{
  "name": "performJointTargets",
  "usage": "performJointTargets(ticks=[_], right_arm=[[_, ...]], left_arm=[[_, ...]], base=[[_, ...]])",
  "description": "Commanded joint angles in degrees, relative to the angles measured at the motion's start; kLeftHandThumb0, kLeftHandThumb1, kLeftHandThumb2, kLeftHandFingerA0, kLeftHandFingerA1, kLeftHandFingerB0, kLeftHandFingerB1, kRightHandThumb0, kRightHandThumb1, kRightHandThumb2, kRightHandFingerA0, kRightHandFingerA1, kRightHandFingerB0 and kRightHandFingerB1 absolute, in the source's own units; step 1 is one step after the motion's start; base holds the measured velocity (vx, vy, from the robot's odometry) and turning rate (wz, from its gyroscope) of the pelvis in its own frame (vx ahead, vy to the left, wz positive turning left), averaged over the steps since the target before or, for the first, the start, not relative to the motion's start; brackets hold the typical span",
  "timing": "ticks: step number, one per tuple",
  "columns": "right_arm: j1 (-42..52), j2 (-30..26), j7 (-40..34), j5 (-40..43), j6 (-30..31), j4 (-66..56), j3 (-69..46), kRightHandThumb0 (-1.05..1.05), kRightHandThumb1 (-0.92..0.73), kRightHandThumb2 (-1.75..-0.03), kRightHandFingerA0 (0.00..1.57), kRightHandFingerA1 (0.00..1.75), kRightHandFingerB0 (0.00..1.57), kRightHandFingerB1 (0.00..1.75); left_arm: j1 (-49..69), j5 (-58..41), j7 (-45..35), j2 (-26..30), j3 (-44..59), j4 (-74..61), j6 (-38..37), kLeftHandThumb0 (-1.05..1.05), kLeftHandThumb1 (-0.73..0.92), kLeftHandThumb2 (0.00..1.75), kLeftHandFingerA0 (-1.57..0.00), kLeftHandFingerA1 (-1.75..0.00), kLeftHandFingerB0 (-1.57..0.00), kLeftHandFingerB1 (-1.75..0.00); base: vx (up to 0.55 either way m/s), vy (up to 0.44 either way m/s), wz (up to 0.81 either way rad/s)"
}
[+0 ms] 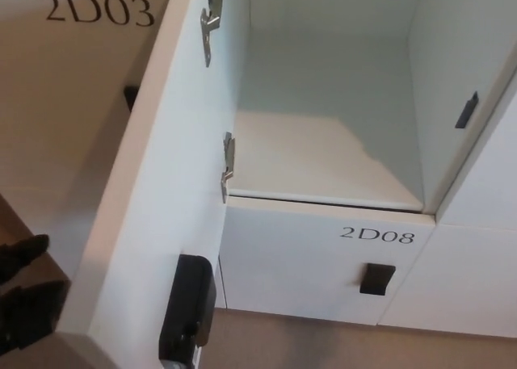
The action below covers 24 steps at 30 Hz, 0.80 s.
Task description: The robot walks towards an open cabinet and lifts its left hand to push the door towards the right to close it.
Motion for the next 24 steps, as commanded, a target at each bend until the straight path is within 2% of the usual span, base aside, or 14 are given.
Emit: performJointTargets(ticks=[1, 7, 9, 10, 12, 13, 15, 16, 17, 20, 21, 22, 23, 24], right_arm=[[12.73, -3.8, 3.59, 3.82, -2.6, 4.2, -7.06, -0.31, -0.72, -0.61, 0.69, 0.49, 0.42, 0.42], [16.01, -4.52, 4.17, 3.1, -7.85, 18.87, -8.68, -0.3, -0.75, -0.62, 0.69, 0.47, 0.4, 0.39], [16.0, -4.26, 4.1, 2.73, -9.37, 21.38, -8.5, -0.32, -0.75, -0.61, 0.71, 0.47, 0.42, 0.39], [16.31, -3.68, 3.9, 2.64, -9.94, 21.48, -8.31, -0.36, -0.74, -0.61, 0.72, 0.48, 0.41, 0.39], [16.61, -3.08, 3.65, 2.61, -10.58, 21.45, -8.05, -0.36, -0.74, -0.61, 0.72, 0.48, 0.41, 0.39], [16.86, -2.65, 3.7, 2.68, -10.95, 21.21, -7.89, -0.33, -0.75, -0.61, 0.69, 0.47, 0.42, 0.4], [17.12, -2.06, 4.03, 2.86, -11.79, 21.1, -7.65, -0.34, -0.75, -0.61, 0.7, 0.47, 0.43, 0.4], [17.12, -2.06, 4.03, 2.86, -11.79, 21.1, -7.65, -0.34, -0.75, -0.61, 0.7, 0.47, 0.43, 0.4], [16.78, -1.63, 4.22, 2.82, -12.73, 21.29, -7.32, -0.34, -0.75, -0.61, 0.69, 0.47, 0.43, 0.4], [16.47, -1.39, 4.34, 2.77, -13.38, 21.51, -7.09, -0.34, -0.75, -0.61, 0.69, 0.47, 0.43, 0.4], [16.27, -1.35, 4.35, 2.76, -13.75, 21.55, -7.01, -0.34, -0.75, -0.61, 0.69, 0.47, 0.43, 0.4], [16.16, -1.38, 4.32, 2.76, -13.9, 21.57, -6.99, -0.34, -0.75, -0.61, 0.69, 0.47, 0.43, 0.4], [16.2, -1.98, 4.5, 2.92, -13.84, 21.68, -7.31, -0.34, -0.75, -0.61, 0.69, 0.47, 0.43, 0.4], [16.22, -2.41, 4.63, 3.05, -13.8, 21.79, -7.54, -0.34, -0.75, -0.61, 0.69, 0.47, 0.43, 0.4]], left_arm=[[1.45, 1.41, 1.76, -3.93, -4.42, -9.86, 2.64, -0.11, 0.63, 0.58, -0.54, -0.61, -0.39, -0.42], [-6.5, 14.41, 8.12, -13.4, -21.26, -18.45, 8.16, -0.18, 0.6, 0.57, -0.67, -0.57, -0.45, -0.45], [-11.12, 19.21, 9.18, -19.42, -30.14, -17.73, 9.38, -0.16, 0.57, 0.57, -0.7, -0.53, -0.5, -0.45], [-14.54, 21.12, 9.79, -24.46, -35.41, -15.71, 10.71, -0.16, 0.56, 0.56, -0.71, -0.49, -0.51, -0.43], [-17.94, 22.56, 10.61, -29.47, -40.47, -13.47, 12.31, -0.16, 0.56, 0.56, -0.71, -0.49, -0.51, -0.43], [-21.37, 24.22, 12.42, -37.21, -45.98, -7.47, 12.36, -0.1, 0.55, 0.55, -0.79, -0.51, -0.55, -0.45], [-25.93, 25.64, 13.58, -50.04, -55.77, 2.47, 11.71, -0.12, 0.56, 0.56, -0.78, -0.55, -0.51, -0.48], [-25.93, 25.64, 13.58, -50.04, -55.77, 2.47, 11.71, -0.12, 0.56, 0.56, -0.78, -0.55, -0.51, -0.48], [-28.2, 25.05, 11.17, -57.12, -65.28, 7.33, 9.66, 0.56, 0.78, 1.13, -0.31, -0.76, -0.03, -0.57], [-29.32, 24.4, 9.2, -60.98, -71.26, 9.91, 8.16, 0.56, 0.78, 1.13, -0.31, -0.76, -0.03, -0.57], [-29.95, 22.76, 7.13, -63.34, -76.83, 10.44, 7.34, 0.66, 0.92, 1.11, -0.11, -0.76, 0.0, -0.48], [-30.13, 21.66, 6.09, -64.04, -79.67, 10.12, 7.01, 0.66, 0.92, 1.11, -0.11, -0.76, 0.0, -0.48], [-28.92, 19.7, 5.34, -62.8, -83.64, 6.58, 7.28, 0.63, 0.92, 1.2, 0.0, -0.44, 0.0, -0.04], [-28.0, 18.37, 4.91, -61.84, -86.43, 4.04, 7.46, 0.63, 0.92, 1.2, 0.0, -0.44, 0.0, -0.04]], base=[[0.0, 0.0, 0.0], [0.0, 0.0, 0.0], [0.0, 0.0, 0.0], [-0.03, -0.049, 0.07], [-0.02, -0.024, 0.03], [-0.03, -0.051, 0.1], [-0.02, -0.026, 0.06], [0.0, 0.0, 0.0], [0.0, 0.0, 0.0], [0.0, 0.012, 0.02], [0.0, 0.027, -0.1], [0.0, 0.0, 0.0], [0.0, 0.0, 0.0], [0.0, 0.0, 0.0]])
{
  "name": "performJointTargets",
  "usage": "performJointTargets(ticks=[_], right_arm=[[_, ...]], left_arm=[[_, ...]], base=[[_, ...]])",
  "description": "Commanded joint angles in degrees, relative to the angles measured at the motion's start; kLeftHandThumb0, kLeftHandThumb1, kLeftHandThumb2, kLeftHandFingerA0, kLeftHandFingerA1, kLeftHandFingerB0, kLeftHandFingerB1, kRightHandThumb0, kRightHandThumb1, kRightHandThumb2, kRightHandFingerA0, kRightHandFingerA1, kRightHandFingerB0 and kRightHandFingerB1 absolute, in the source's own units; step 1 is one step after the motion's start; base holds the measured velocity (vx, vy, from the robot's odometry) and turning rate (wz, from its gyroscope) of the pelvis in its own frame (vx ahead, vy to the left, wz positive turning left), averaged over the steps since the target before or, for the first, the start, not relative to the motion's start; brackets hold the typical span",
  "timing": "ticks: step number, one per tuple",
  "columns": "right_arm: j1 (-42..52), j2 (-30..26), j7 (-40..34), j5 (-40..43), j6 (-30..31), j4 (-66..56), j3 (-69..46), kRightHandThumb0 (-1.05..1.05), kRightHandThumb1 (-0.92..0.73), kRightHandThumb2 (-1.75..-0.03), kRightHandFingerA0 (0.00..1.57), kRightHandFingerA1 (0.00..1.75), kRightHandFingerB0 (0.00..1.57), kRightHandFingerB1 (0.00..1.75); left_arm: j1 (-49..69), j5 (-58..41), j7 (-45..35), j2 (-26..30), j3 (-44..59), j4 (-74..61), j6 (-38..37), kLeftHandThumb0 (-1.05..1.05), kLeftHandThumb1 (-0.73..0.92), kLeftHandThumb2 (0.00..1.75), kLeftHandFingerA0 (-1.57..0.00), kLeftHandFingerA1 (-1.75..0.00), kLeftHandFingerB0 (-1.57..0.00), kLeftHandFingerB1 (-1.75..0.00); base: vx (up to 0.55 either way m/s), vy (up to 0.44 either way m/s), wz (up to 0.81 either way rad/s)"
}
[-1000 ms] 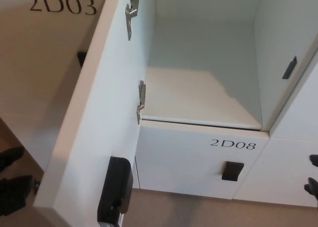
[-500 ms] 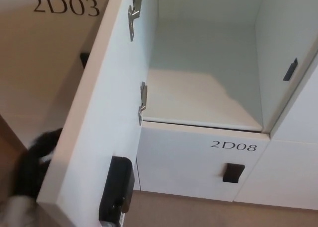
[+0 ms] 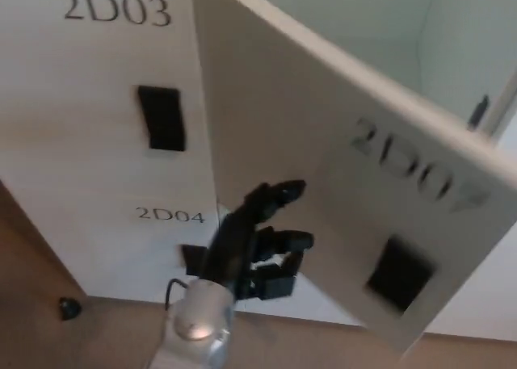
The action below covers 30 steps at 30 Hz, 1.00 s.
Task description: The robot walks towards an open cabinet and lifts its left hand to push the door towards the right to close it.
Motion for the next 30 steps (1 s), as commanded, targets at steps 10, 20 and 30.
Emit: performJointTargets(ticks=[10, 20, 30], right_arm=[[0.5, -0.13, 2.9, 1.99, -10.49, 8.13, -1.37, -0.34, -0.75, -0.61, 0.69, 0.47, 0.43, 0.4], [0.22, 3.84, -5.28, 5.46, 12.55, -8.21, -3.66, -0.45, -0.62, -0.87, 0.63, 0.59, 0.41, 0.54], [-0.2, 1.44, 10.31, 6.62, -4.14, -14.13, 0.98, -0.37, -0.76, -0.62, 0.68, 0.47, 0.42, 0.42]], left_arm=[[-12.89, 8.64, -4.33, -28.57, -56.09, 4.02, 5.56, 0.08, 0.91, 1.28, -0.05, -0.53, -0.05, -0.53], [-8.85, 10.05, -1.85, -5.57, -40.87, -6.94, 3.41, -0.2, 0.58, 0.57, -0.82, -0.58, -0.54, -0.48], [5.0, 6.08, -2.66, 19.74, -21.91, -21.72, 6.9, -0.16, 0.59, 0.57, -0.74, -0.49, -0.56, -0.43]], base=[[0.0, 0.0, 0.0], [0.0, 0.0, 0.0], [0.0, 0.0, 0.0]])
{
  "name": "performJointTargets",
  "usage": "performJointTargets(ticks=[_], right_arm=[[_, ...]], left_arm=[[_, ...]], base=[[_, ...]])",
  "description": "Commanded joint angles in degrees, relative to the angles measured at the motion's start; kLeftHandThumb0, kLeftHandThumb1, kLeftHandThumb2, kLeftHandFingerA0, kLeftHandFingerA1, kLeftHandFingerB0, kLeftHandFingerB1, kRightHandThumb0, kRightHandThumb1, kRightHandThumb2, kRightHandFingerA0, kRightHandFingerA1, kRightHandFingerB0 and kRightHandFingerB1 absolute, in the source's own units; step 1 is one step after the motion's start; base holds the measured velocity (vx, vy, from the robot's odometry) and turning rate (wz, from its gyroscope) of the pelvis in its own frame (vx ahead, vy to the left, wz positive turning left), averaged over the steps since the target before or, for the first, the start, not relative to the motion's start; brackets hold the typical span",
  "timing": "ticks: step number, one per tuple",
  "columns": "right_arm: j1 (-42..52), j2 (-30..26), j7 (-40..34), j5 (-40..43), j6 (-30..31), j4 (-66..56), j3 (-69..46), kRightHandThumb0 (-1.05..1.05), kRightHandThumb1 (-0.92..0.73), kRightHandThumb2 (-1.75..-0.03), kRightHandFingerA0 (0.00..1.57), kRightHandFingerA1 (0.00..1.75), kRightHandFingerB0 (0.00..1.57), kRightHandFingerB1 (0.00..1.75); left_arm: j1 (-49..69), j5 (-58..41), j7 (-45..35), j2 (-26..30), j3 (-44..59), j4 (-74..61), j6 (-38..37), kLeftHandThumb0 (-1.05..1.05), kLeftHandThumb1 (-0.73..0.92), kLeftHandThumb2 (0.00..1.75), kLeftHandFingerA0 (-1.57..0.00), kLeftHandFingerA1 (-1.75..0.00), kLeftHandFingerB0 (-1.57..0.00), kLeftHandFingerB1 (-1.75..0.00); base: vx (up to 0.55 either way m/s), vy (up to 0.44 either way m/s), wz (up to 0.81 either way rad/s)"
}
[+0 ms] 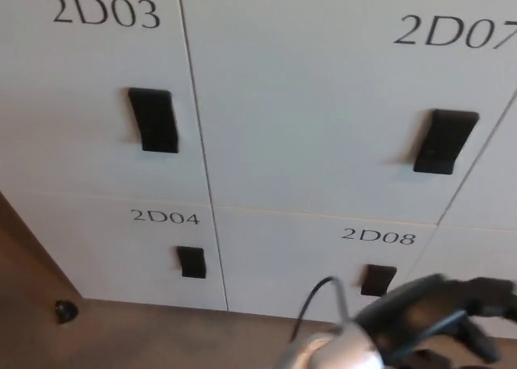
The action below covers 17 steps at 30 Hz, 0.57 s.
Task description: The robot walks towards an open cabinet and lifts its left hand to push the door towards the right to close it.
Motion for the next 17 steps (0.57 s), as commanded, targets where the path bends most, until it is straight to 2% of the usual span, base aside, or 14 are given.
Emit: performJointTargets(ticks=[1, 2, 5, 10, 16, 17], right_arm=[[-0.76, -0.1, 5.9, 3.26, -0.24, -10.94, 2.04, -0.37, -0.76, -0.62, 0.68, 0.47, 0.42, 0.42], [-1.23, -0.1, 5.82, 2.4, 1.19, -15.38, 3.6, -0.36, -0.75, -0.62, 0.7, 0.51, 0.46, 0.47], [-3.73, -0.47, 5.63, -0.08, 6.05, -23.98, 7.41, -0.36, -0.76, -0.62, 0.66, 0.48, 0.42, 0.45], [-10.25, 1.66, 2.91, -3.11, 12.55, -27.36, 11.88, -0.37, -0.75, -0.62, 0.68, 0.48, 0.43, 0.46], [-13.85, 5.2, -0.36, -4.46, 15.01, -23.63, 14.27, -0.36, -0.76, -0.62, 0.68, 0.5, 0.42, 0.47], [-14.78, 6.4, -1.91, -4.99, 14.74, -20.37, 14.6, -0.31, -0.79, -0.63, 0.69, 0.49, 0.44, 0.47]], left_arm=[[10.97, -0.14, -1.58, 15.38, 13.87, -9.58, 5.17, -0.16, 0.59, 0.57, -0.74, -0.49, -0.56, -0.43], [13.62, -1.61, -0.85, 18.21, 18.48, -8.75, 3.16, -0.1, 0.58, 0.57, -0.69, -0.51, -0.55, -0.45], [18.9, -5.51, 0.24, 22.96, 28.83, -5.21, -1.45, -0.06, 0.58, 0.56, -0.63, -0.51, -0.53, -0.44], [24.11, -11.32, 1.56, 23.6, 40.3, 2.12, -3.95, 0.03, 0.54, 0.55, -0.56, -0.52, -0.47, -0.42], [27.32, -15.0, 0.85, 22.73, 47.33, 9.3, -4.6, 0.15, 0.62, 0.57, -0.45, -0.51, -0.43, -0.42], [27.54, -15.99, -0.04, 22.91, 50.0, 11.91, -4.66, 0.12, 0.42, 0.87, -0.35, -0.6, -0.29, -0.54]], base=[[0.0, 0.0, 0.0], [0.0, 0.0, 0.0], [0.0, 0.0, 0.0], [0.0, 0.0, 0.0], [0.0, 0.0, 0.0], [0.0, 0.0, 0.0]])
